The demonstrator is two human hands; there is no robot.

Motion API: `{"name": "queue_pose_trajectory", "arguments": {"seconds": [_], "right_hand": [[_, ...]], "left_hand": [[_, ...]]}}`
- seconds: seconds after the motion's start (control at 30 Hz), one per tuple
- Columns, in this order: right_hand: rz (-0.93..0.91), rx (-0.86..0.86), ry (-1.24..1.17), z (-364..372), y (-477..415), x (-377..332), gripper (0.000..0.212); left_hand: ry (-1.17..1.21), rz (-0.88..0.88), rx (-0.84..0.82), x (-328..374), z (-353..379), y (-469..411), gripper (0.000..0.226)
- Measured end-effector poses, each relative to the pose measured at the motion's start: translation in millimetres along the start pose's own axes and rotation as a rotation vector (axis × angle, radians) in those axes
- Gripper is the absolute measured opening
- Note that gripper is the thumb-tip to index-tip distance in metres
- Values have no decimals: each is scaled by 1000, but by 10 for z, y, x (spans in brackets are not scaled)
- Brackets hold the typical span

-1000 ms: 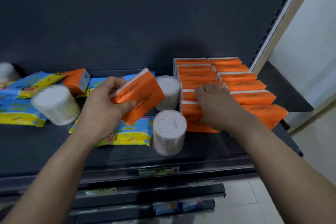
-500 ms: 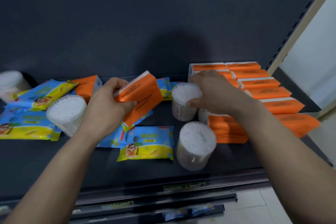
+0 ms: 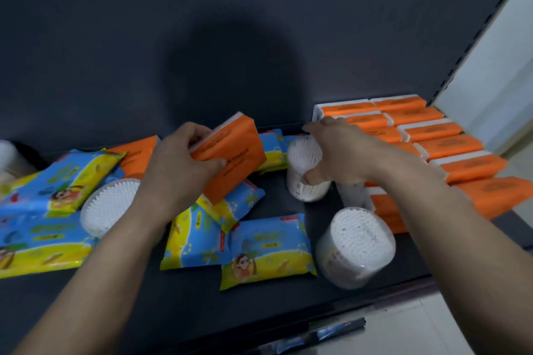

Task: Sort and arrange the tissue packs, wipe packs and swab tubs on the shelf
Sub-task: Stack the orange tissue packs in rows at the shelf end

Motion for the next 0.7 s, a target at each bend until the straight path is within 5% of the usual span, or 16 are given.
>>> {"name": "queue_pose_trajectory", "arguments": {"seconds": [0.37,0.7], "right_hand": [[-214,29,-156,-158,157,-535,90],[-544,-39,-124,-72,384,-1057,77]], "left_hand": [[11,1,140,-5,-440,273,34],[-44,-123,455,42,-876,1052,32]]}}
Point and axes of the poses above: each hand's wrist, its own y-axis away from the middle knuckle, its own z-axis out of the palm, x = y × z, the point moved 2 cm from there along -y, towards the middle knuckle, and after that the axes turned 4 degrees about z, right-handed, at the moved point
